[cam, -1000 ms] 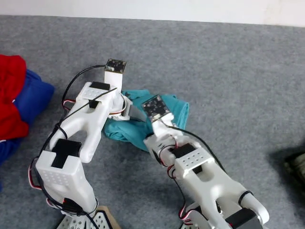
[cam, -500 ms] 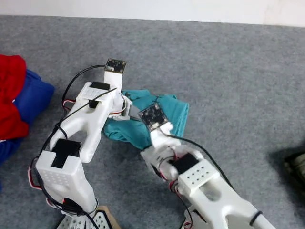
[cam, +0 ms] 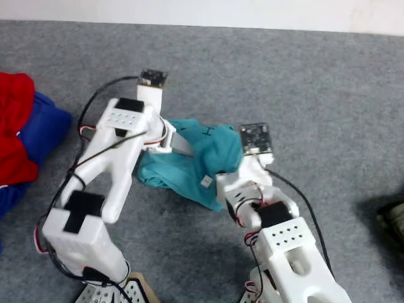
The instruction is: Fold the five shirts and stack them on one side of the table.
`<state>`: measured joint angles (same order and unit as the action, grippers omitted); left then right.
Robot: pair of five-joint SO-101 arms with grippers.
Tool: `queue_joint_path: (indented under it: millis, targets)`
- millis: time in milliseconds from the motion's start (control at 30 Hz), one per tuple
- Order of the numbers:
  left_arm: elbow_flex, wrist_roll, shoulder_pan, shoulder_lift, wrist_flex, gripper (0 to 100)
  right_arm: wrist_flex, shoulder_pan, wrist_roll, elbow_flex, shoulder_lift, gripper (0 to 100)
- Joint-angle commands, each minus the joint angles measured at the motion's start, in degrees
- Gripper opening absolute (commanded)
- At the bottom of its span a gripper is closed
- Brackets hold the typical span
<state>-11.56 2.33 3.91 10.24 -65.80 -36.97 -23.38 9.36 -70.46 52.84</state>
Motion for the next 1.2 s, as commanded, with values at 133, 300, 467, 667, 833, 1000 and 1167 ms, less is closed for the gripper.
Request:
queue_joint_path:
  millis: [133,300,467,667,833,1000,1167]
  targets:
    - [-1.3,0.1,-2.3,-5.8,0.2,45,1.0,4.0,1.4,3.3,-2.8,24.8]
    - [-4.2,0.1,-4.3,-5.8,3.9,45,6.8,4.1,1.4,3.3,-9.9,24.8]
    - [-4.3,0.1,-4.1,-5.8,4.1,45,10.9,4.9,1.2,6.4,-17.3,24.8]
    - [-5.9,0.0,-4.3,-5.7,4.2,45,13.8,6.9,1.3,10.7,-25.1,24.8]
    - [-10.2,-0.1,-6.3,-5.7,5.5,45,16.2,6.8,1.1,10.7,-27.6,24.8]
    - [-14.4,0.1,-13.1,-5.7,12.0,45,16.0,6.7,1.1,10.7,-27.6,24.8]
    - [-14.5,0.1,-17.8,-6.0,13.1,45,15.9,6.8,1.1,10.7,-27.6,24.8]
